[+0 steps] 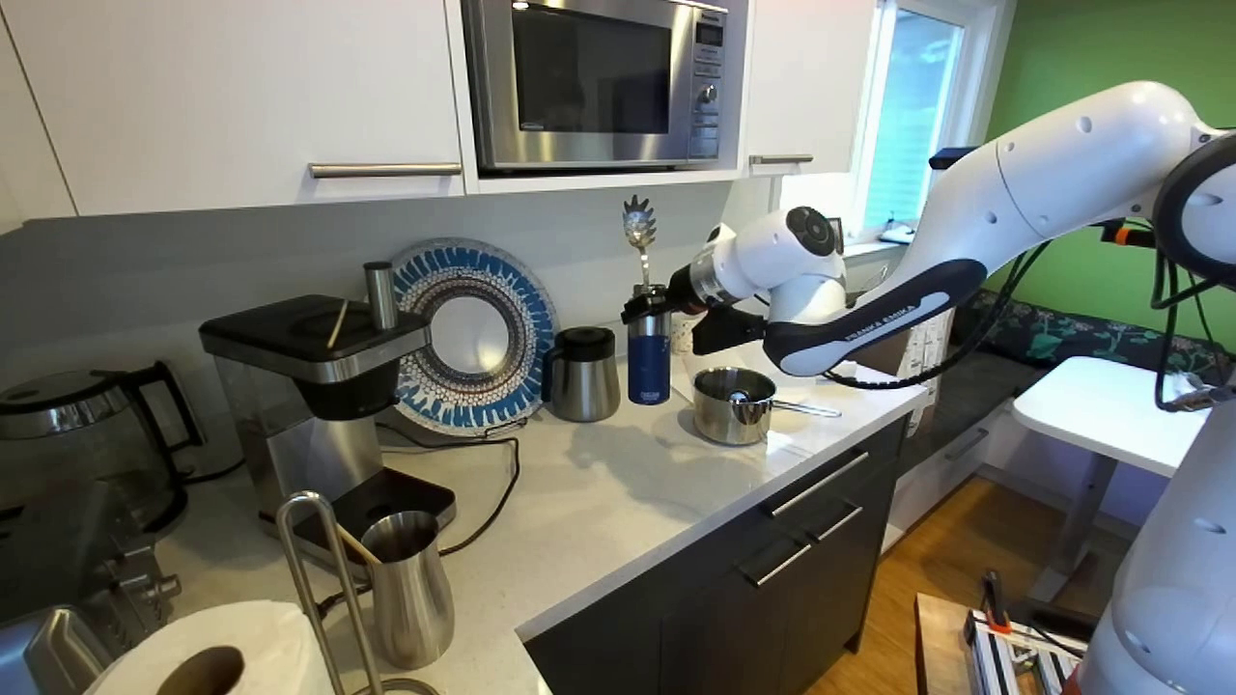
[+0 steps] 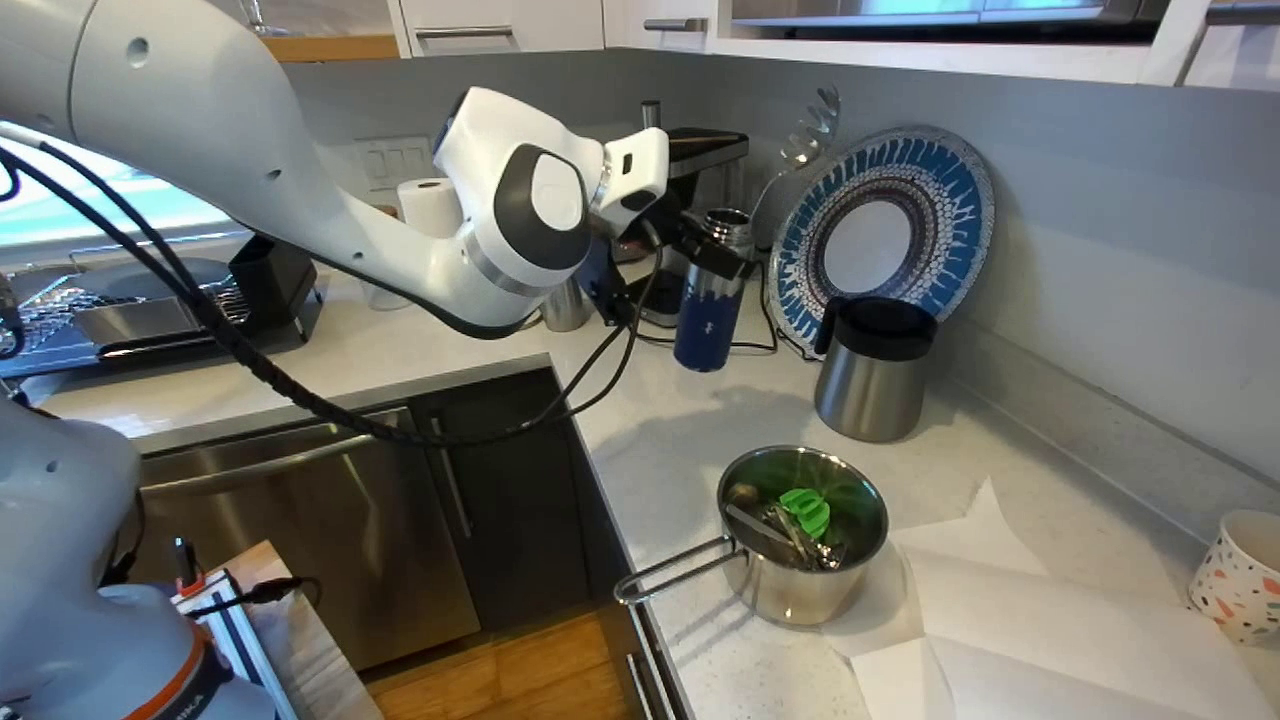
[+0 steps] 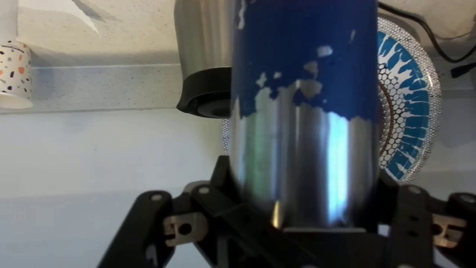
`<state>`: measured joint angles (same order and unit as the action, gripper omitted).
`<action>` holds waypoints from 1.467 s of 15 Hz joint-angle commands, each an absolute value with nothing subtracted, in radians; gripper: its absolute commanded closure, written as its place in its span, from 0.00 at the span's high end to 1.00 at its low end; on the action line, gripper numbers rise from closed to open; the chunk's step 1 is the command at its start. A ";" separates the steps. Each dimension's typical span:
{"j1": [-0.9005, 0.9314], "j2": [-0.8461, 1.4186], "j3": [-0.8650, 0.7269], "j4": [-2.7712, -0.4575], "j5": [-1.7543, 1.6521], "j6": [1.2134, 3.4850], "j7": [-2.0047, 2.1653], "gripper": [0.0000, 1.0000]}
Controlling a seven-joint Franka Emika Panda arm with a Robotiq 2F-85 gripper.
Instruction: Move the vacuum flask from the pot to the counter
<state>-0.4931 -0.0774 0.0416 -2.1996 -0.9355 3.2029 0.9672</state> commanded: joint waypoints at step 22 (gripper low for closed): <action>-0.456 0.083 0.248 -2.050 -2.269 2.940 2.289 0.82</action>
